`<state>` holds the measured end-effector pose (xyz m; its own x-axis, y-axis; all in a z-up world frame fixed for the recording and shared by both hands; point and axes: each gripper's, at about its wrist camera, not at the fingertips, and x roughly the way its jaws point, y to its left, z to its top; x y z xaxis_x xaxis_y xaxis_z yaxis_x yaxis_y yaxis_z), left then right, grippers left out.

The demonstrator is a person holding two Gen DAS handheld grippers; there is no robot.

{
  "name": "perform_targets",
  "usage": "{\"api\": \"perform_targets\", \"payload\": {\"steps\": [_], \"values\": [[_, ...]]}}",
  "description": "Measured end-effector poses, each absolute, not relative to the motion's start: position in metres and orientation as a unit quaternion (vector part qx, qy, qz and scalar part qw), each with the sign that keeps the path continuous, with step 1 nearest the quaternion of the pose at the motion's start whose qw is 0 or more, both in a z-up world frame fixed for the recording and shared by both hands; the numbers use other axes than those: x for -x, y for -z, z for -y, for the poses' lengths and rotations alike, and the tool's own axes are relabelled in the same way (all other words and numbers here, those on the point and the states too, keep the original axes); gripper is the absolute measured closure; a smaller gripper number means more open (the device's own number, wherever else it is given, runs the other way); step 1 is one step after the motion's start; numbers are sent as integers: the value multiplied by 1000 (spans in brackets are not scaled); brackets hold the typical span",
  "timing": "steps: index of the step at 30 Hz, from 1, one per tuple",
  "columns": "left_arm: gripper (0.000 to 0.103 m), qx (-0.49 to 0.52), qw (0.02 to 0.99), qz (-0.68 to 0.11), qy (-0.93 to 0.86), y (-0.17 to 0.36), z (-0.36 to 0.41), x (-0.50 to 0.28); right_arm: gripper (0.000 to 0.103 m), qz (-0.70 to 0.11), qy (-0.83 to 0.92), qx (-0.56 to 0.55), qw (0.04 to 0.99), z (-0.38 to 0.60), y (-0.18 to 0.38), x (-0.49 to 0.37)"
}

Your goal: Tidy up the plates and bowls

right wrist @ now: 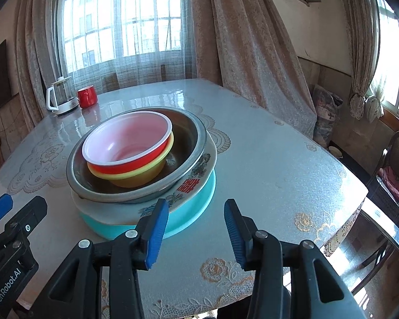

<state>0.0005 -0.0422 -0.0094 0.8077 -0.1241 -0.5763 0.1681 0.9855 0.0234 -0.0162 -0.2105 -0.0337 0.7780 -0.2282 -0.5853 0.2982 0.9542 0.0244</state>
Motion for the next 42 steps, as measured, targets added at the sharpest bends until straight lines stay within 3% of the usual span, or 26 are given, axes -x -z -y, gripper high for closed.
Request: {"api": "perform_targets", "payload": {"steps": [42], "values": [[29,-41,950,-299,85,11,46,-5,58,-309,135,-38,941,202,39,8]]}}
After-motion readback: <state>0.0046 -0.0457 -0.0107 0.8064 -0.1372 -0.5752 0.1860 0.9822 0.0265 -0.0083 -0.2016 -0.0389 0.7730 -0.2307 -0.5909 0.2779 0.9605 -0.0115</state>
